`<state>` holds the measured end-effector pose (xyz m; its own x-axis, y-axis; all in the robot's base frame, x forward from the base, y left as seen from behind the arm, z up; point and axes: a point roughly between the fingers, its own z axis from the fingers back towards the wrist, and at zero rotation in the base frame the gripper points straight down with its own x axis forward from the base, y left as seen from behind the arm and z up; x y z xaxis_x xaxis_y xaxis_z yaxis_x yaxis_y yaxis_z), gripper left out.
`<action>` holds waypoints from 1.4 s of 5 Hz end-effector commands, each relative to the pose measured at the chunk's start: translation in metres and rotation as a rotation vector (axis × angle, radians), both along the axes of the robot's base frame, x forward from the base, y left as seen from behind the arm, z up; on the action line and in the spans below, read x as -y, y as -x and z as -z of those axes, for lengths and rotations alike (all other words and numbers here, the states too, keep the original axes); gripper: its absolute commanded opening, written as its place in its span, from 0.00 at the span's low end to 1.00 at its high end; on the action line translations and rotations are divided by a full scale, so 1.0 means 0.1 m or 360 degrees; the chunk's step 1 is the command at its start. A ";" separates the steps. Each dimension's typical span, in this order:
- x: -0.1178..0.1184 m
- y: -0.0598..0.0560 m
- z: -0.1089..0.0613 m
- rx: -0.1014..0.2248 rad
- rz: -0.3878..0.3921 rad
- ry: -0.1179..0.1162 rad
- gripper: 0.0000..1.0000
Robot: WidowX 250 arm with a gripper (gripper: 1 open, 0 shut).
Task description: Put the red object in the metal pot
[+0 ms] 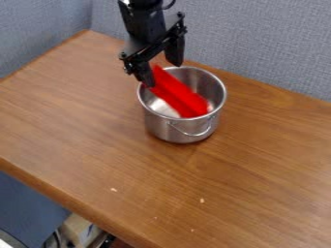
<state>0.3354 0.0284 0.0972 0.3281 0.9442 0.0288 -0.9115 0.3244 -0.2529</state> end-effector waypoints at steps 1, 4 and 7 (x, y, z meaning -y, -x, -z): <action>0.04 -0.02 -0.08 0.0048 0.0031 -0.0040 1.00; 0.06 -0.01 -0.08 0.0075 0.0083 -0.0095 1.00; 0.09 -0.01 -0.09 0.0090 0.0123 -0.0148 1.00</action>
<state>0.3340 0.0216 0.0900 0.3925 0.9134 0.1079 -0.8841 0.4070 -0.2297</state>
